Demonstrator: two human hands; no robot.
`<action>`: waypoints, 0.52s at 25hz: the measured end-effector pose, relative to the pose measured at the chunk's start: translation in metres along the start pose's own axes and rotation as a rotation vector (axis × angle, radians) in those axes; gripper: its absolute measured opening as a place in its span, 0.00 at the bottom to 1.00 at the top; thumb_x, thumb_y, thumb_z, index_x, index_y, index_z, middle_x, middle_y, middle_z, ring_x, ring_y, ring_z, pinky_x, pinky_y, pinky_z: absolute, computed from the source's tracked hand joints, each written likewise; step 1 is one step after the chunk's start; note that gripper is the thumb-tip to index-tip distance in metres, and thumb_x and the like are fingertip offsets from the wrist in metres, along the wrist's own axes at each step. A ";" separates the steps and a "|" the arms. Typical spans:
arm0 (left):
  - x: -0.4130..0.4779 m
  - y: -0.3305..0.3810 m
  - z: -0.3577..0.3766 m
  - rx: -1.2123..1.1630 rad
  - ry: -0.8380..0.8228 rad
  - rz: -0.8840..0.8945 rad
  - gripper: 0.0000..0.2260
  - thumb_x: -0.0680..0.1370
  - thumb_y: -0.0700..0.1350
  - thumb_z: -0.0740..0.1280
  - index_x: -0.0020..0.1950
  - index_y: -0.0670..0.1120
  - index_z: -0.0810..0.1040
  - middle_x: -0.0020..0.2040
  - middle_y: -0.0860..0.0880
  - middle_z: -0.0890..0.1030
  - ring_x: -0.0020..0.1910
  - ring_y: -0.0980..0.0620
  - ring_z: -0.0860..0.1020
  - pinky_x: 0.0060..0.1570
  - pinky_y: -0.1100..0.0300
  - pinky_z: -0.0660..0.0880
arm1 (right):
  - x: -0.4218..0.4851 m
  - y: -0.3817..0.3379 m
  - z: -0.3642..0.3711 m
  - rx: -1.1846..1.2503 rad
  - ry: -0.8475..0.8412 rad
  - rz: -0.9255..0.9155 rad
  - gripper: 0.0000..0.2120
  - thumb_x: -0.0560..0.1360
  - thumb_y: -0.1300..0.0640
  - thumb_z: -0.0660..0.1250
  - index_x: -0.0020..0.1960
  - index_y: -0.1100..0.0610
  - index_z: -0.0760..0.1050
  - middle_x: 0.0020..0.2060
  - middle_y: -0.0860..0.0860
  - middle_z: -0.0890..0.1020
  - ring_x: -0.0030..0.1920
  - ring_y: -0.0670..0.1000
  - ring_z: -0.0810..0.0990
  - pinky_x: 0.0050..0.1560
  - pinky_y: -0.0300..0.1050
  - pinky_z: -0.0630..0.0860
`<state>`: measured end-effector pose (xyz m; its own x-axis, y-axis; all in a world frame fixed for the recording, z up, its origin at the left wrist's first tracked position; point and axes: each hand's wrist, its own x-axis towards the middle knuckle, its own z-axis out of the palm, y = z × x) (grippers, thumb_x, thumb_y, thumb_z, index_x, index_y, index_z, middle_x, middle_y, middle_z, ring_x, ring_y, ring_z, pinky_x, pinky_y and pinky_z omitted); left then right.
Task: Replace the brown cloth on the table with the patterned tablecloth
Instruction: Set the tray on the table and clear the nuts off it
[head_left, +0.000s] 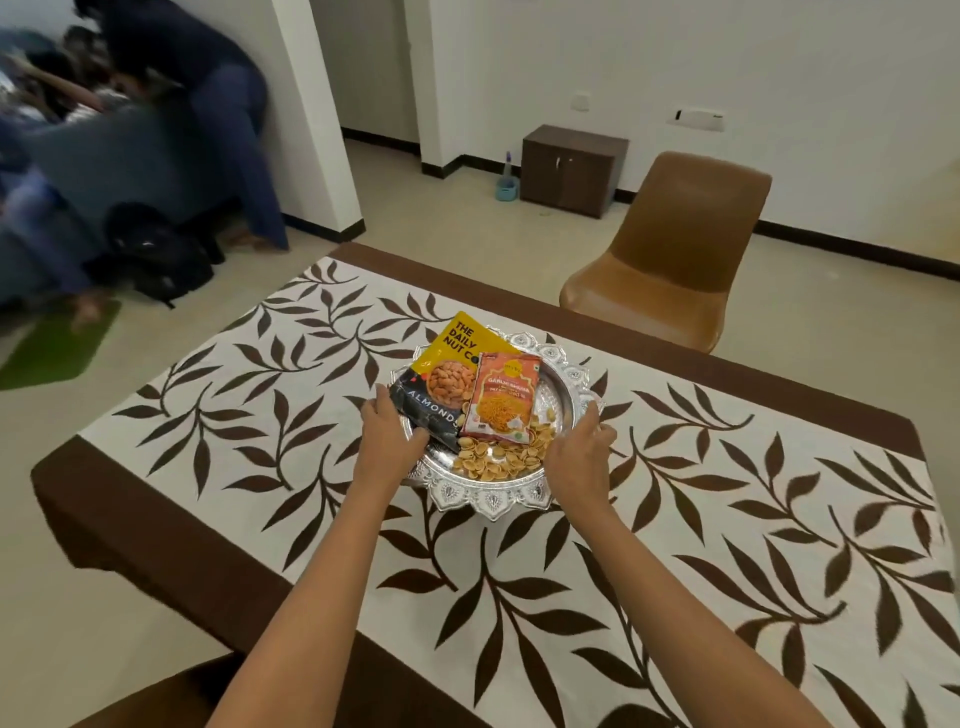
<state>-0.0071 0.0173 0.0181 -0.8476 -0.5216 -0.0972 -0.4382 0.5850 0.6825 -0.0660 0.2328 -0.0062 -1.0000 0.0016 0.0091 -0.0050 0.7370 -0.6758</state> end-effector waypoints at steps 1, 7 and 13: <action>0.002 -0.002 0.000 -0.011 0.016 0.012 0.36 0.76 0.43 0.67 0.77 0.38 0.51 0.72 0.36 0.60 0.69 0.40 0.65 0.63 0.52 0.68 | 0.001 -0.003 0.001 -0.062 -0.021 0.046 0.28 0.78 0.61 0.59 0.75 0.60 0.51 0.62 0.68 0.65 0.50 0.60 0.75 0.45 0.49 0.77; 0.013 0.003 -0.007 -0.019 0.276 0.065 0.19 0.75 0.49 0.70 0.60 0.39 0.73 0.58 0.42 0.75 0.58 0.45 0.71 0.53 0.58 0.66 | 0.031 -0.033 0.005 -0.428 0.059 -0.087 0.29 0.77 0.38 0.58 0.66 0.60 0.70 0.75 0.63 0.55 0.76 0.63 0.46 0.72 0.60 0.36; 0.016 0.033 -0.015 -0.377 0.301 0.116 0.08 0.79 0.37 0.63 0.58 0.42 0.68 0.50 0.43 0.79 0.42 0.54 0.78 0.30 0.73 0.71 | 0.048 -0.056 0.022 -0.366 -0.020 -0.062 0.21 0.73 0.40 0.67 0.54 0.57 0.77 0.65 0.57 0.68 0.66 0.60 0.61 0.66 0.58 0.59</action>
<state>-0.0302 0.0189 0.0503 -0.7359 -0.6553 0.1703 -0.1608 0.4135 0.8962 -0.1138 0.1768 0.0159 -0.9978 -0.0614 0.0255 -0.0664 0.9283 -0.3659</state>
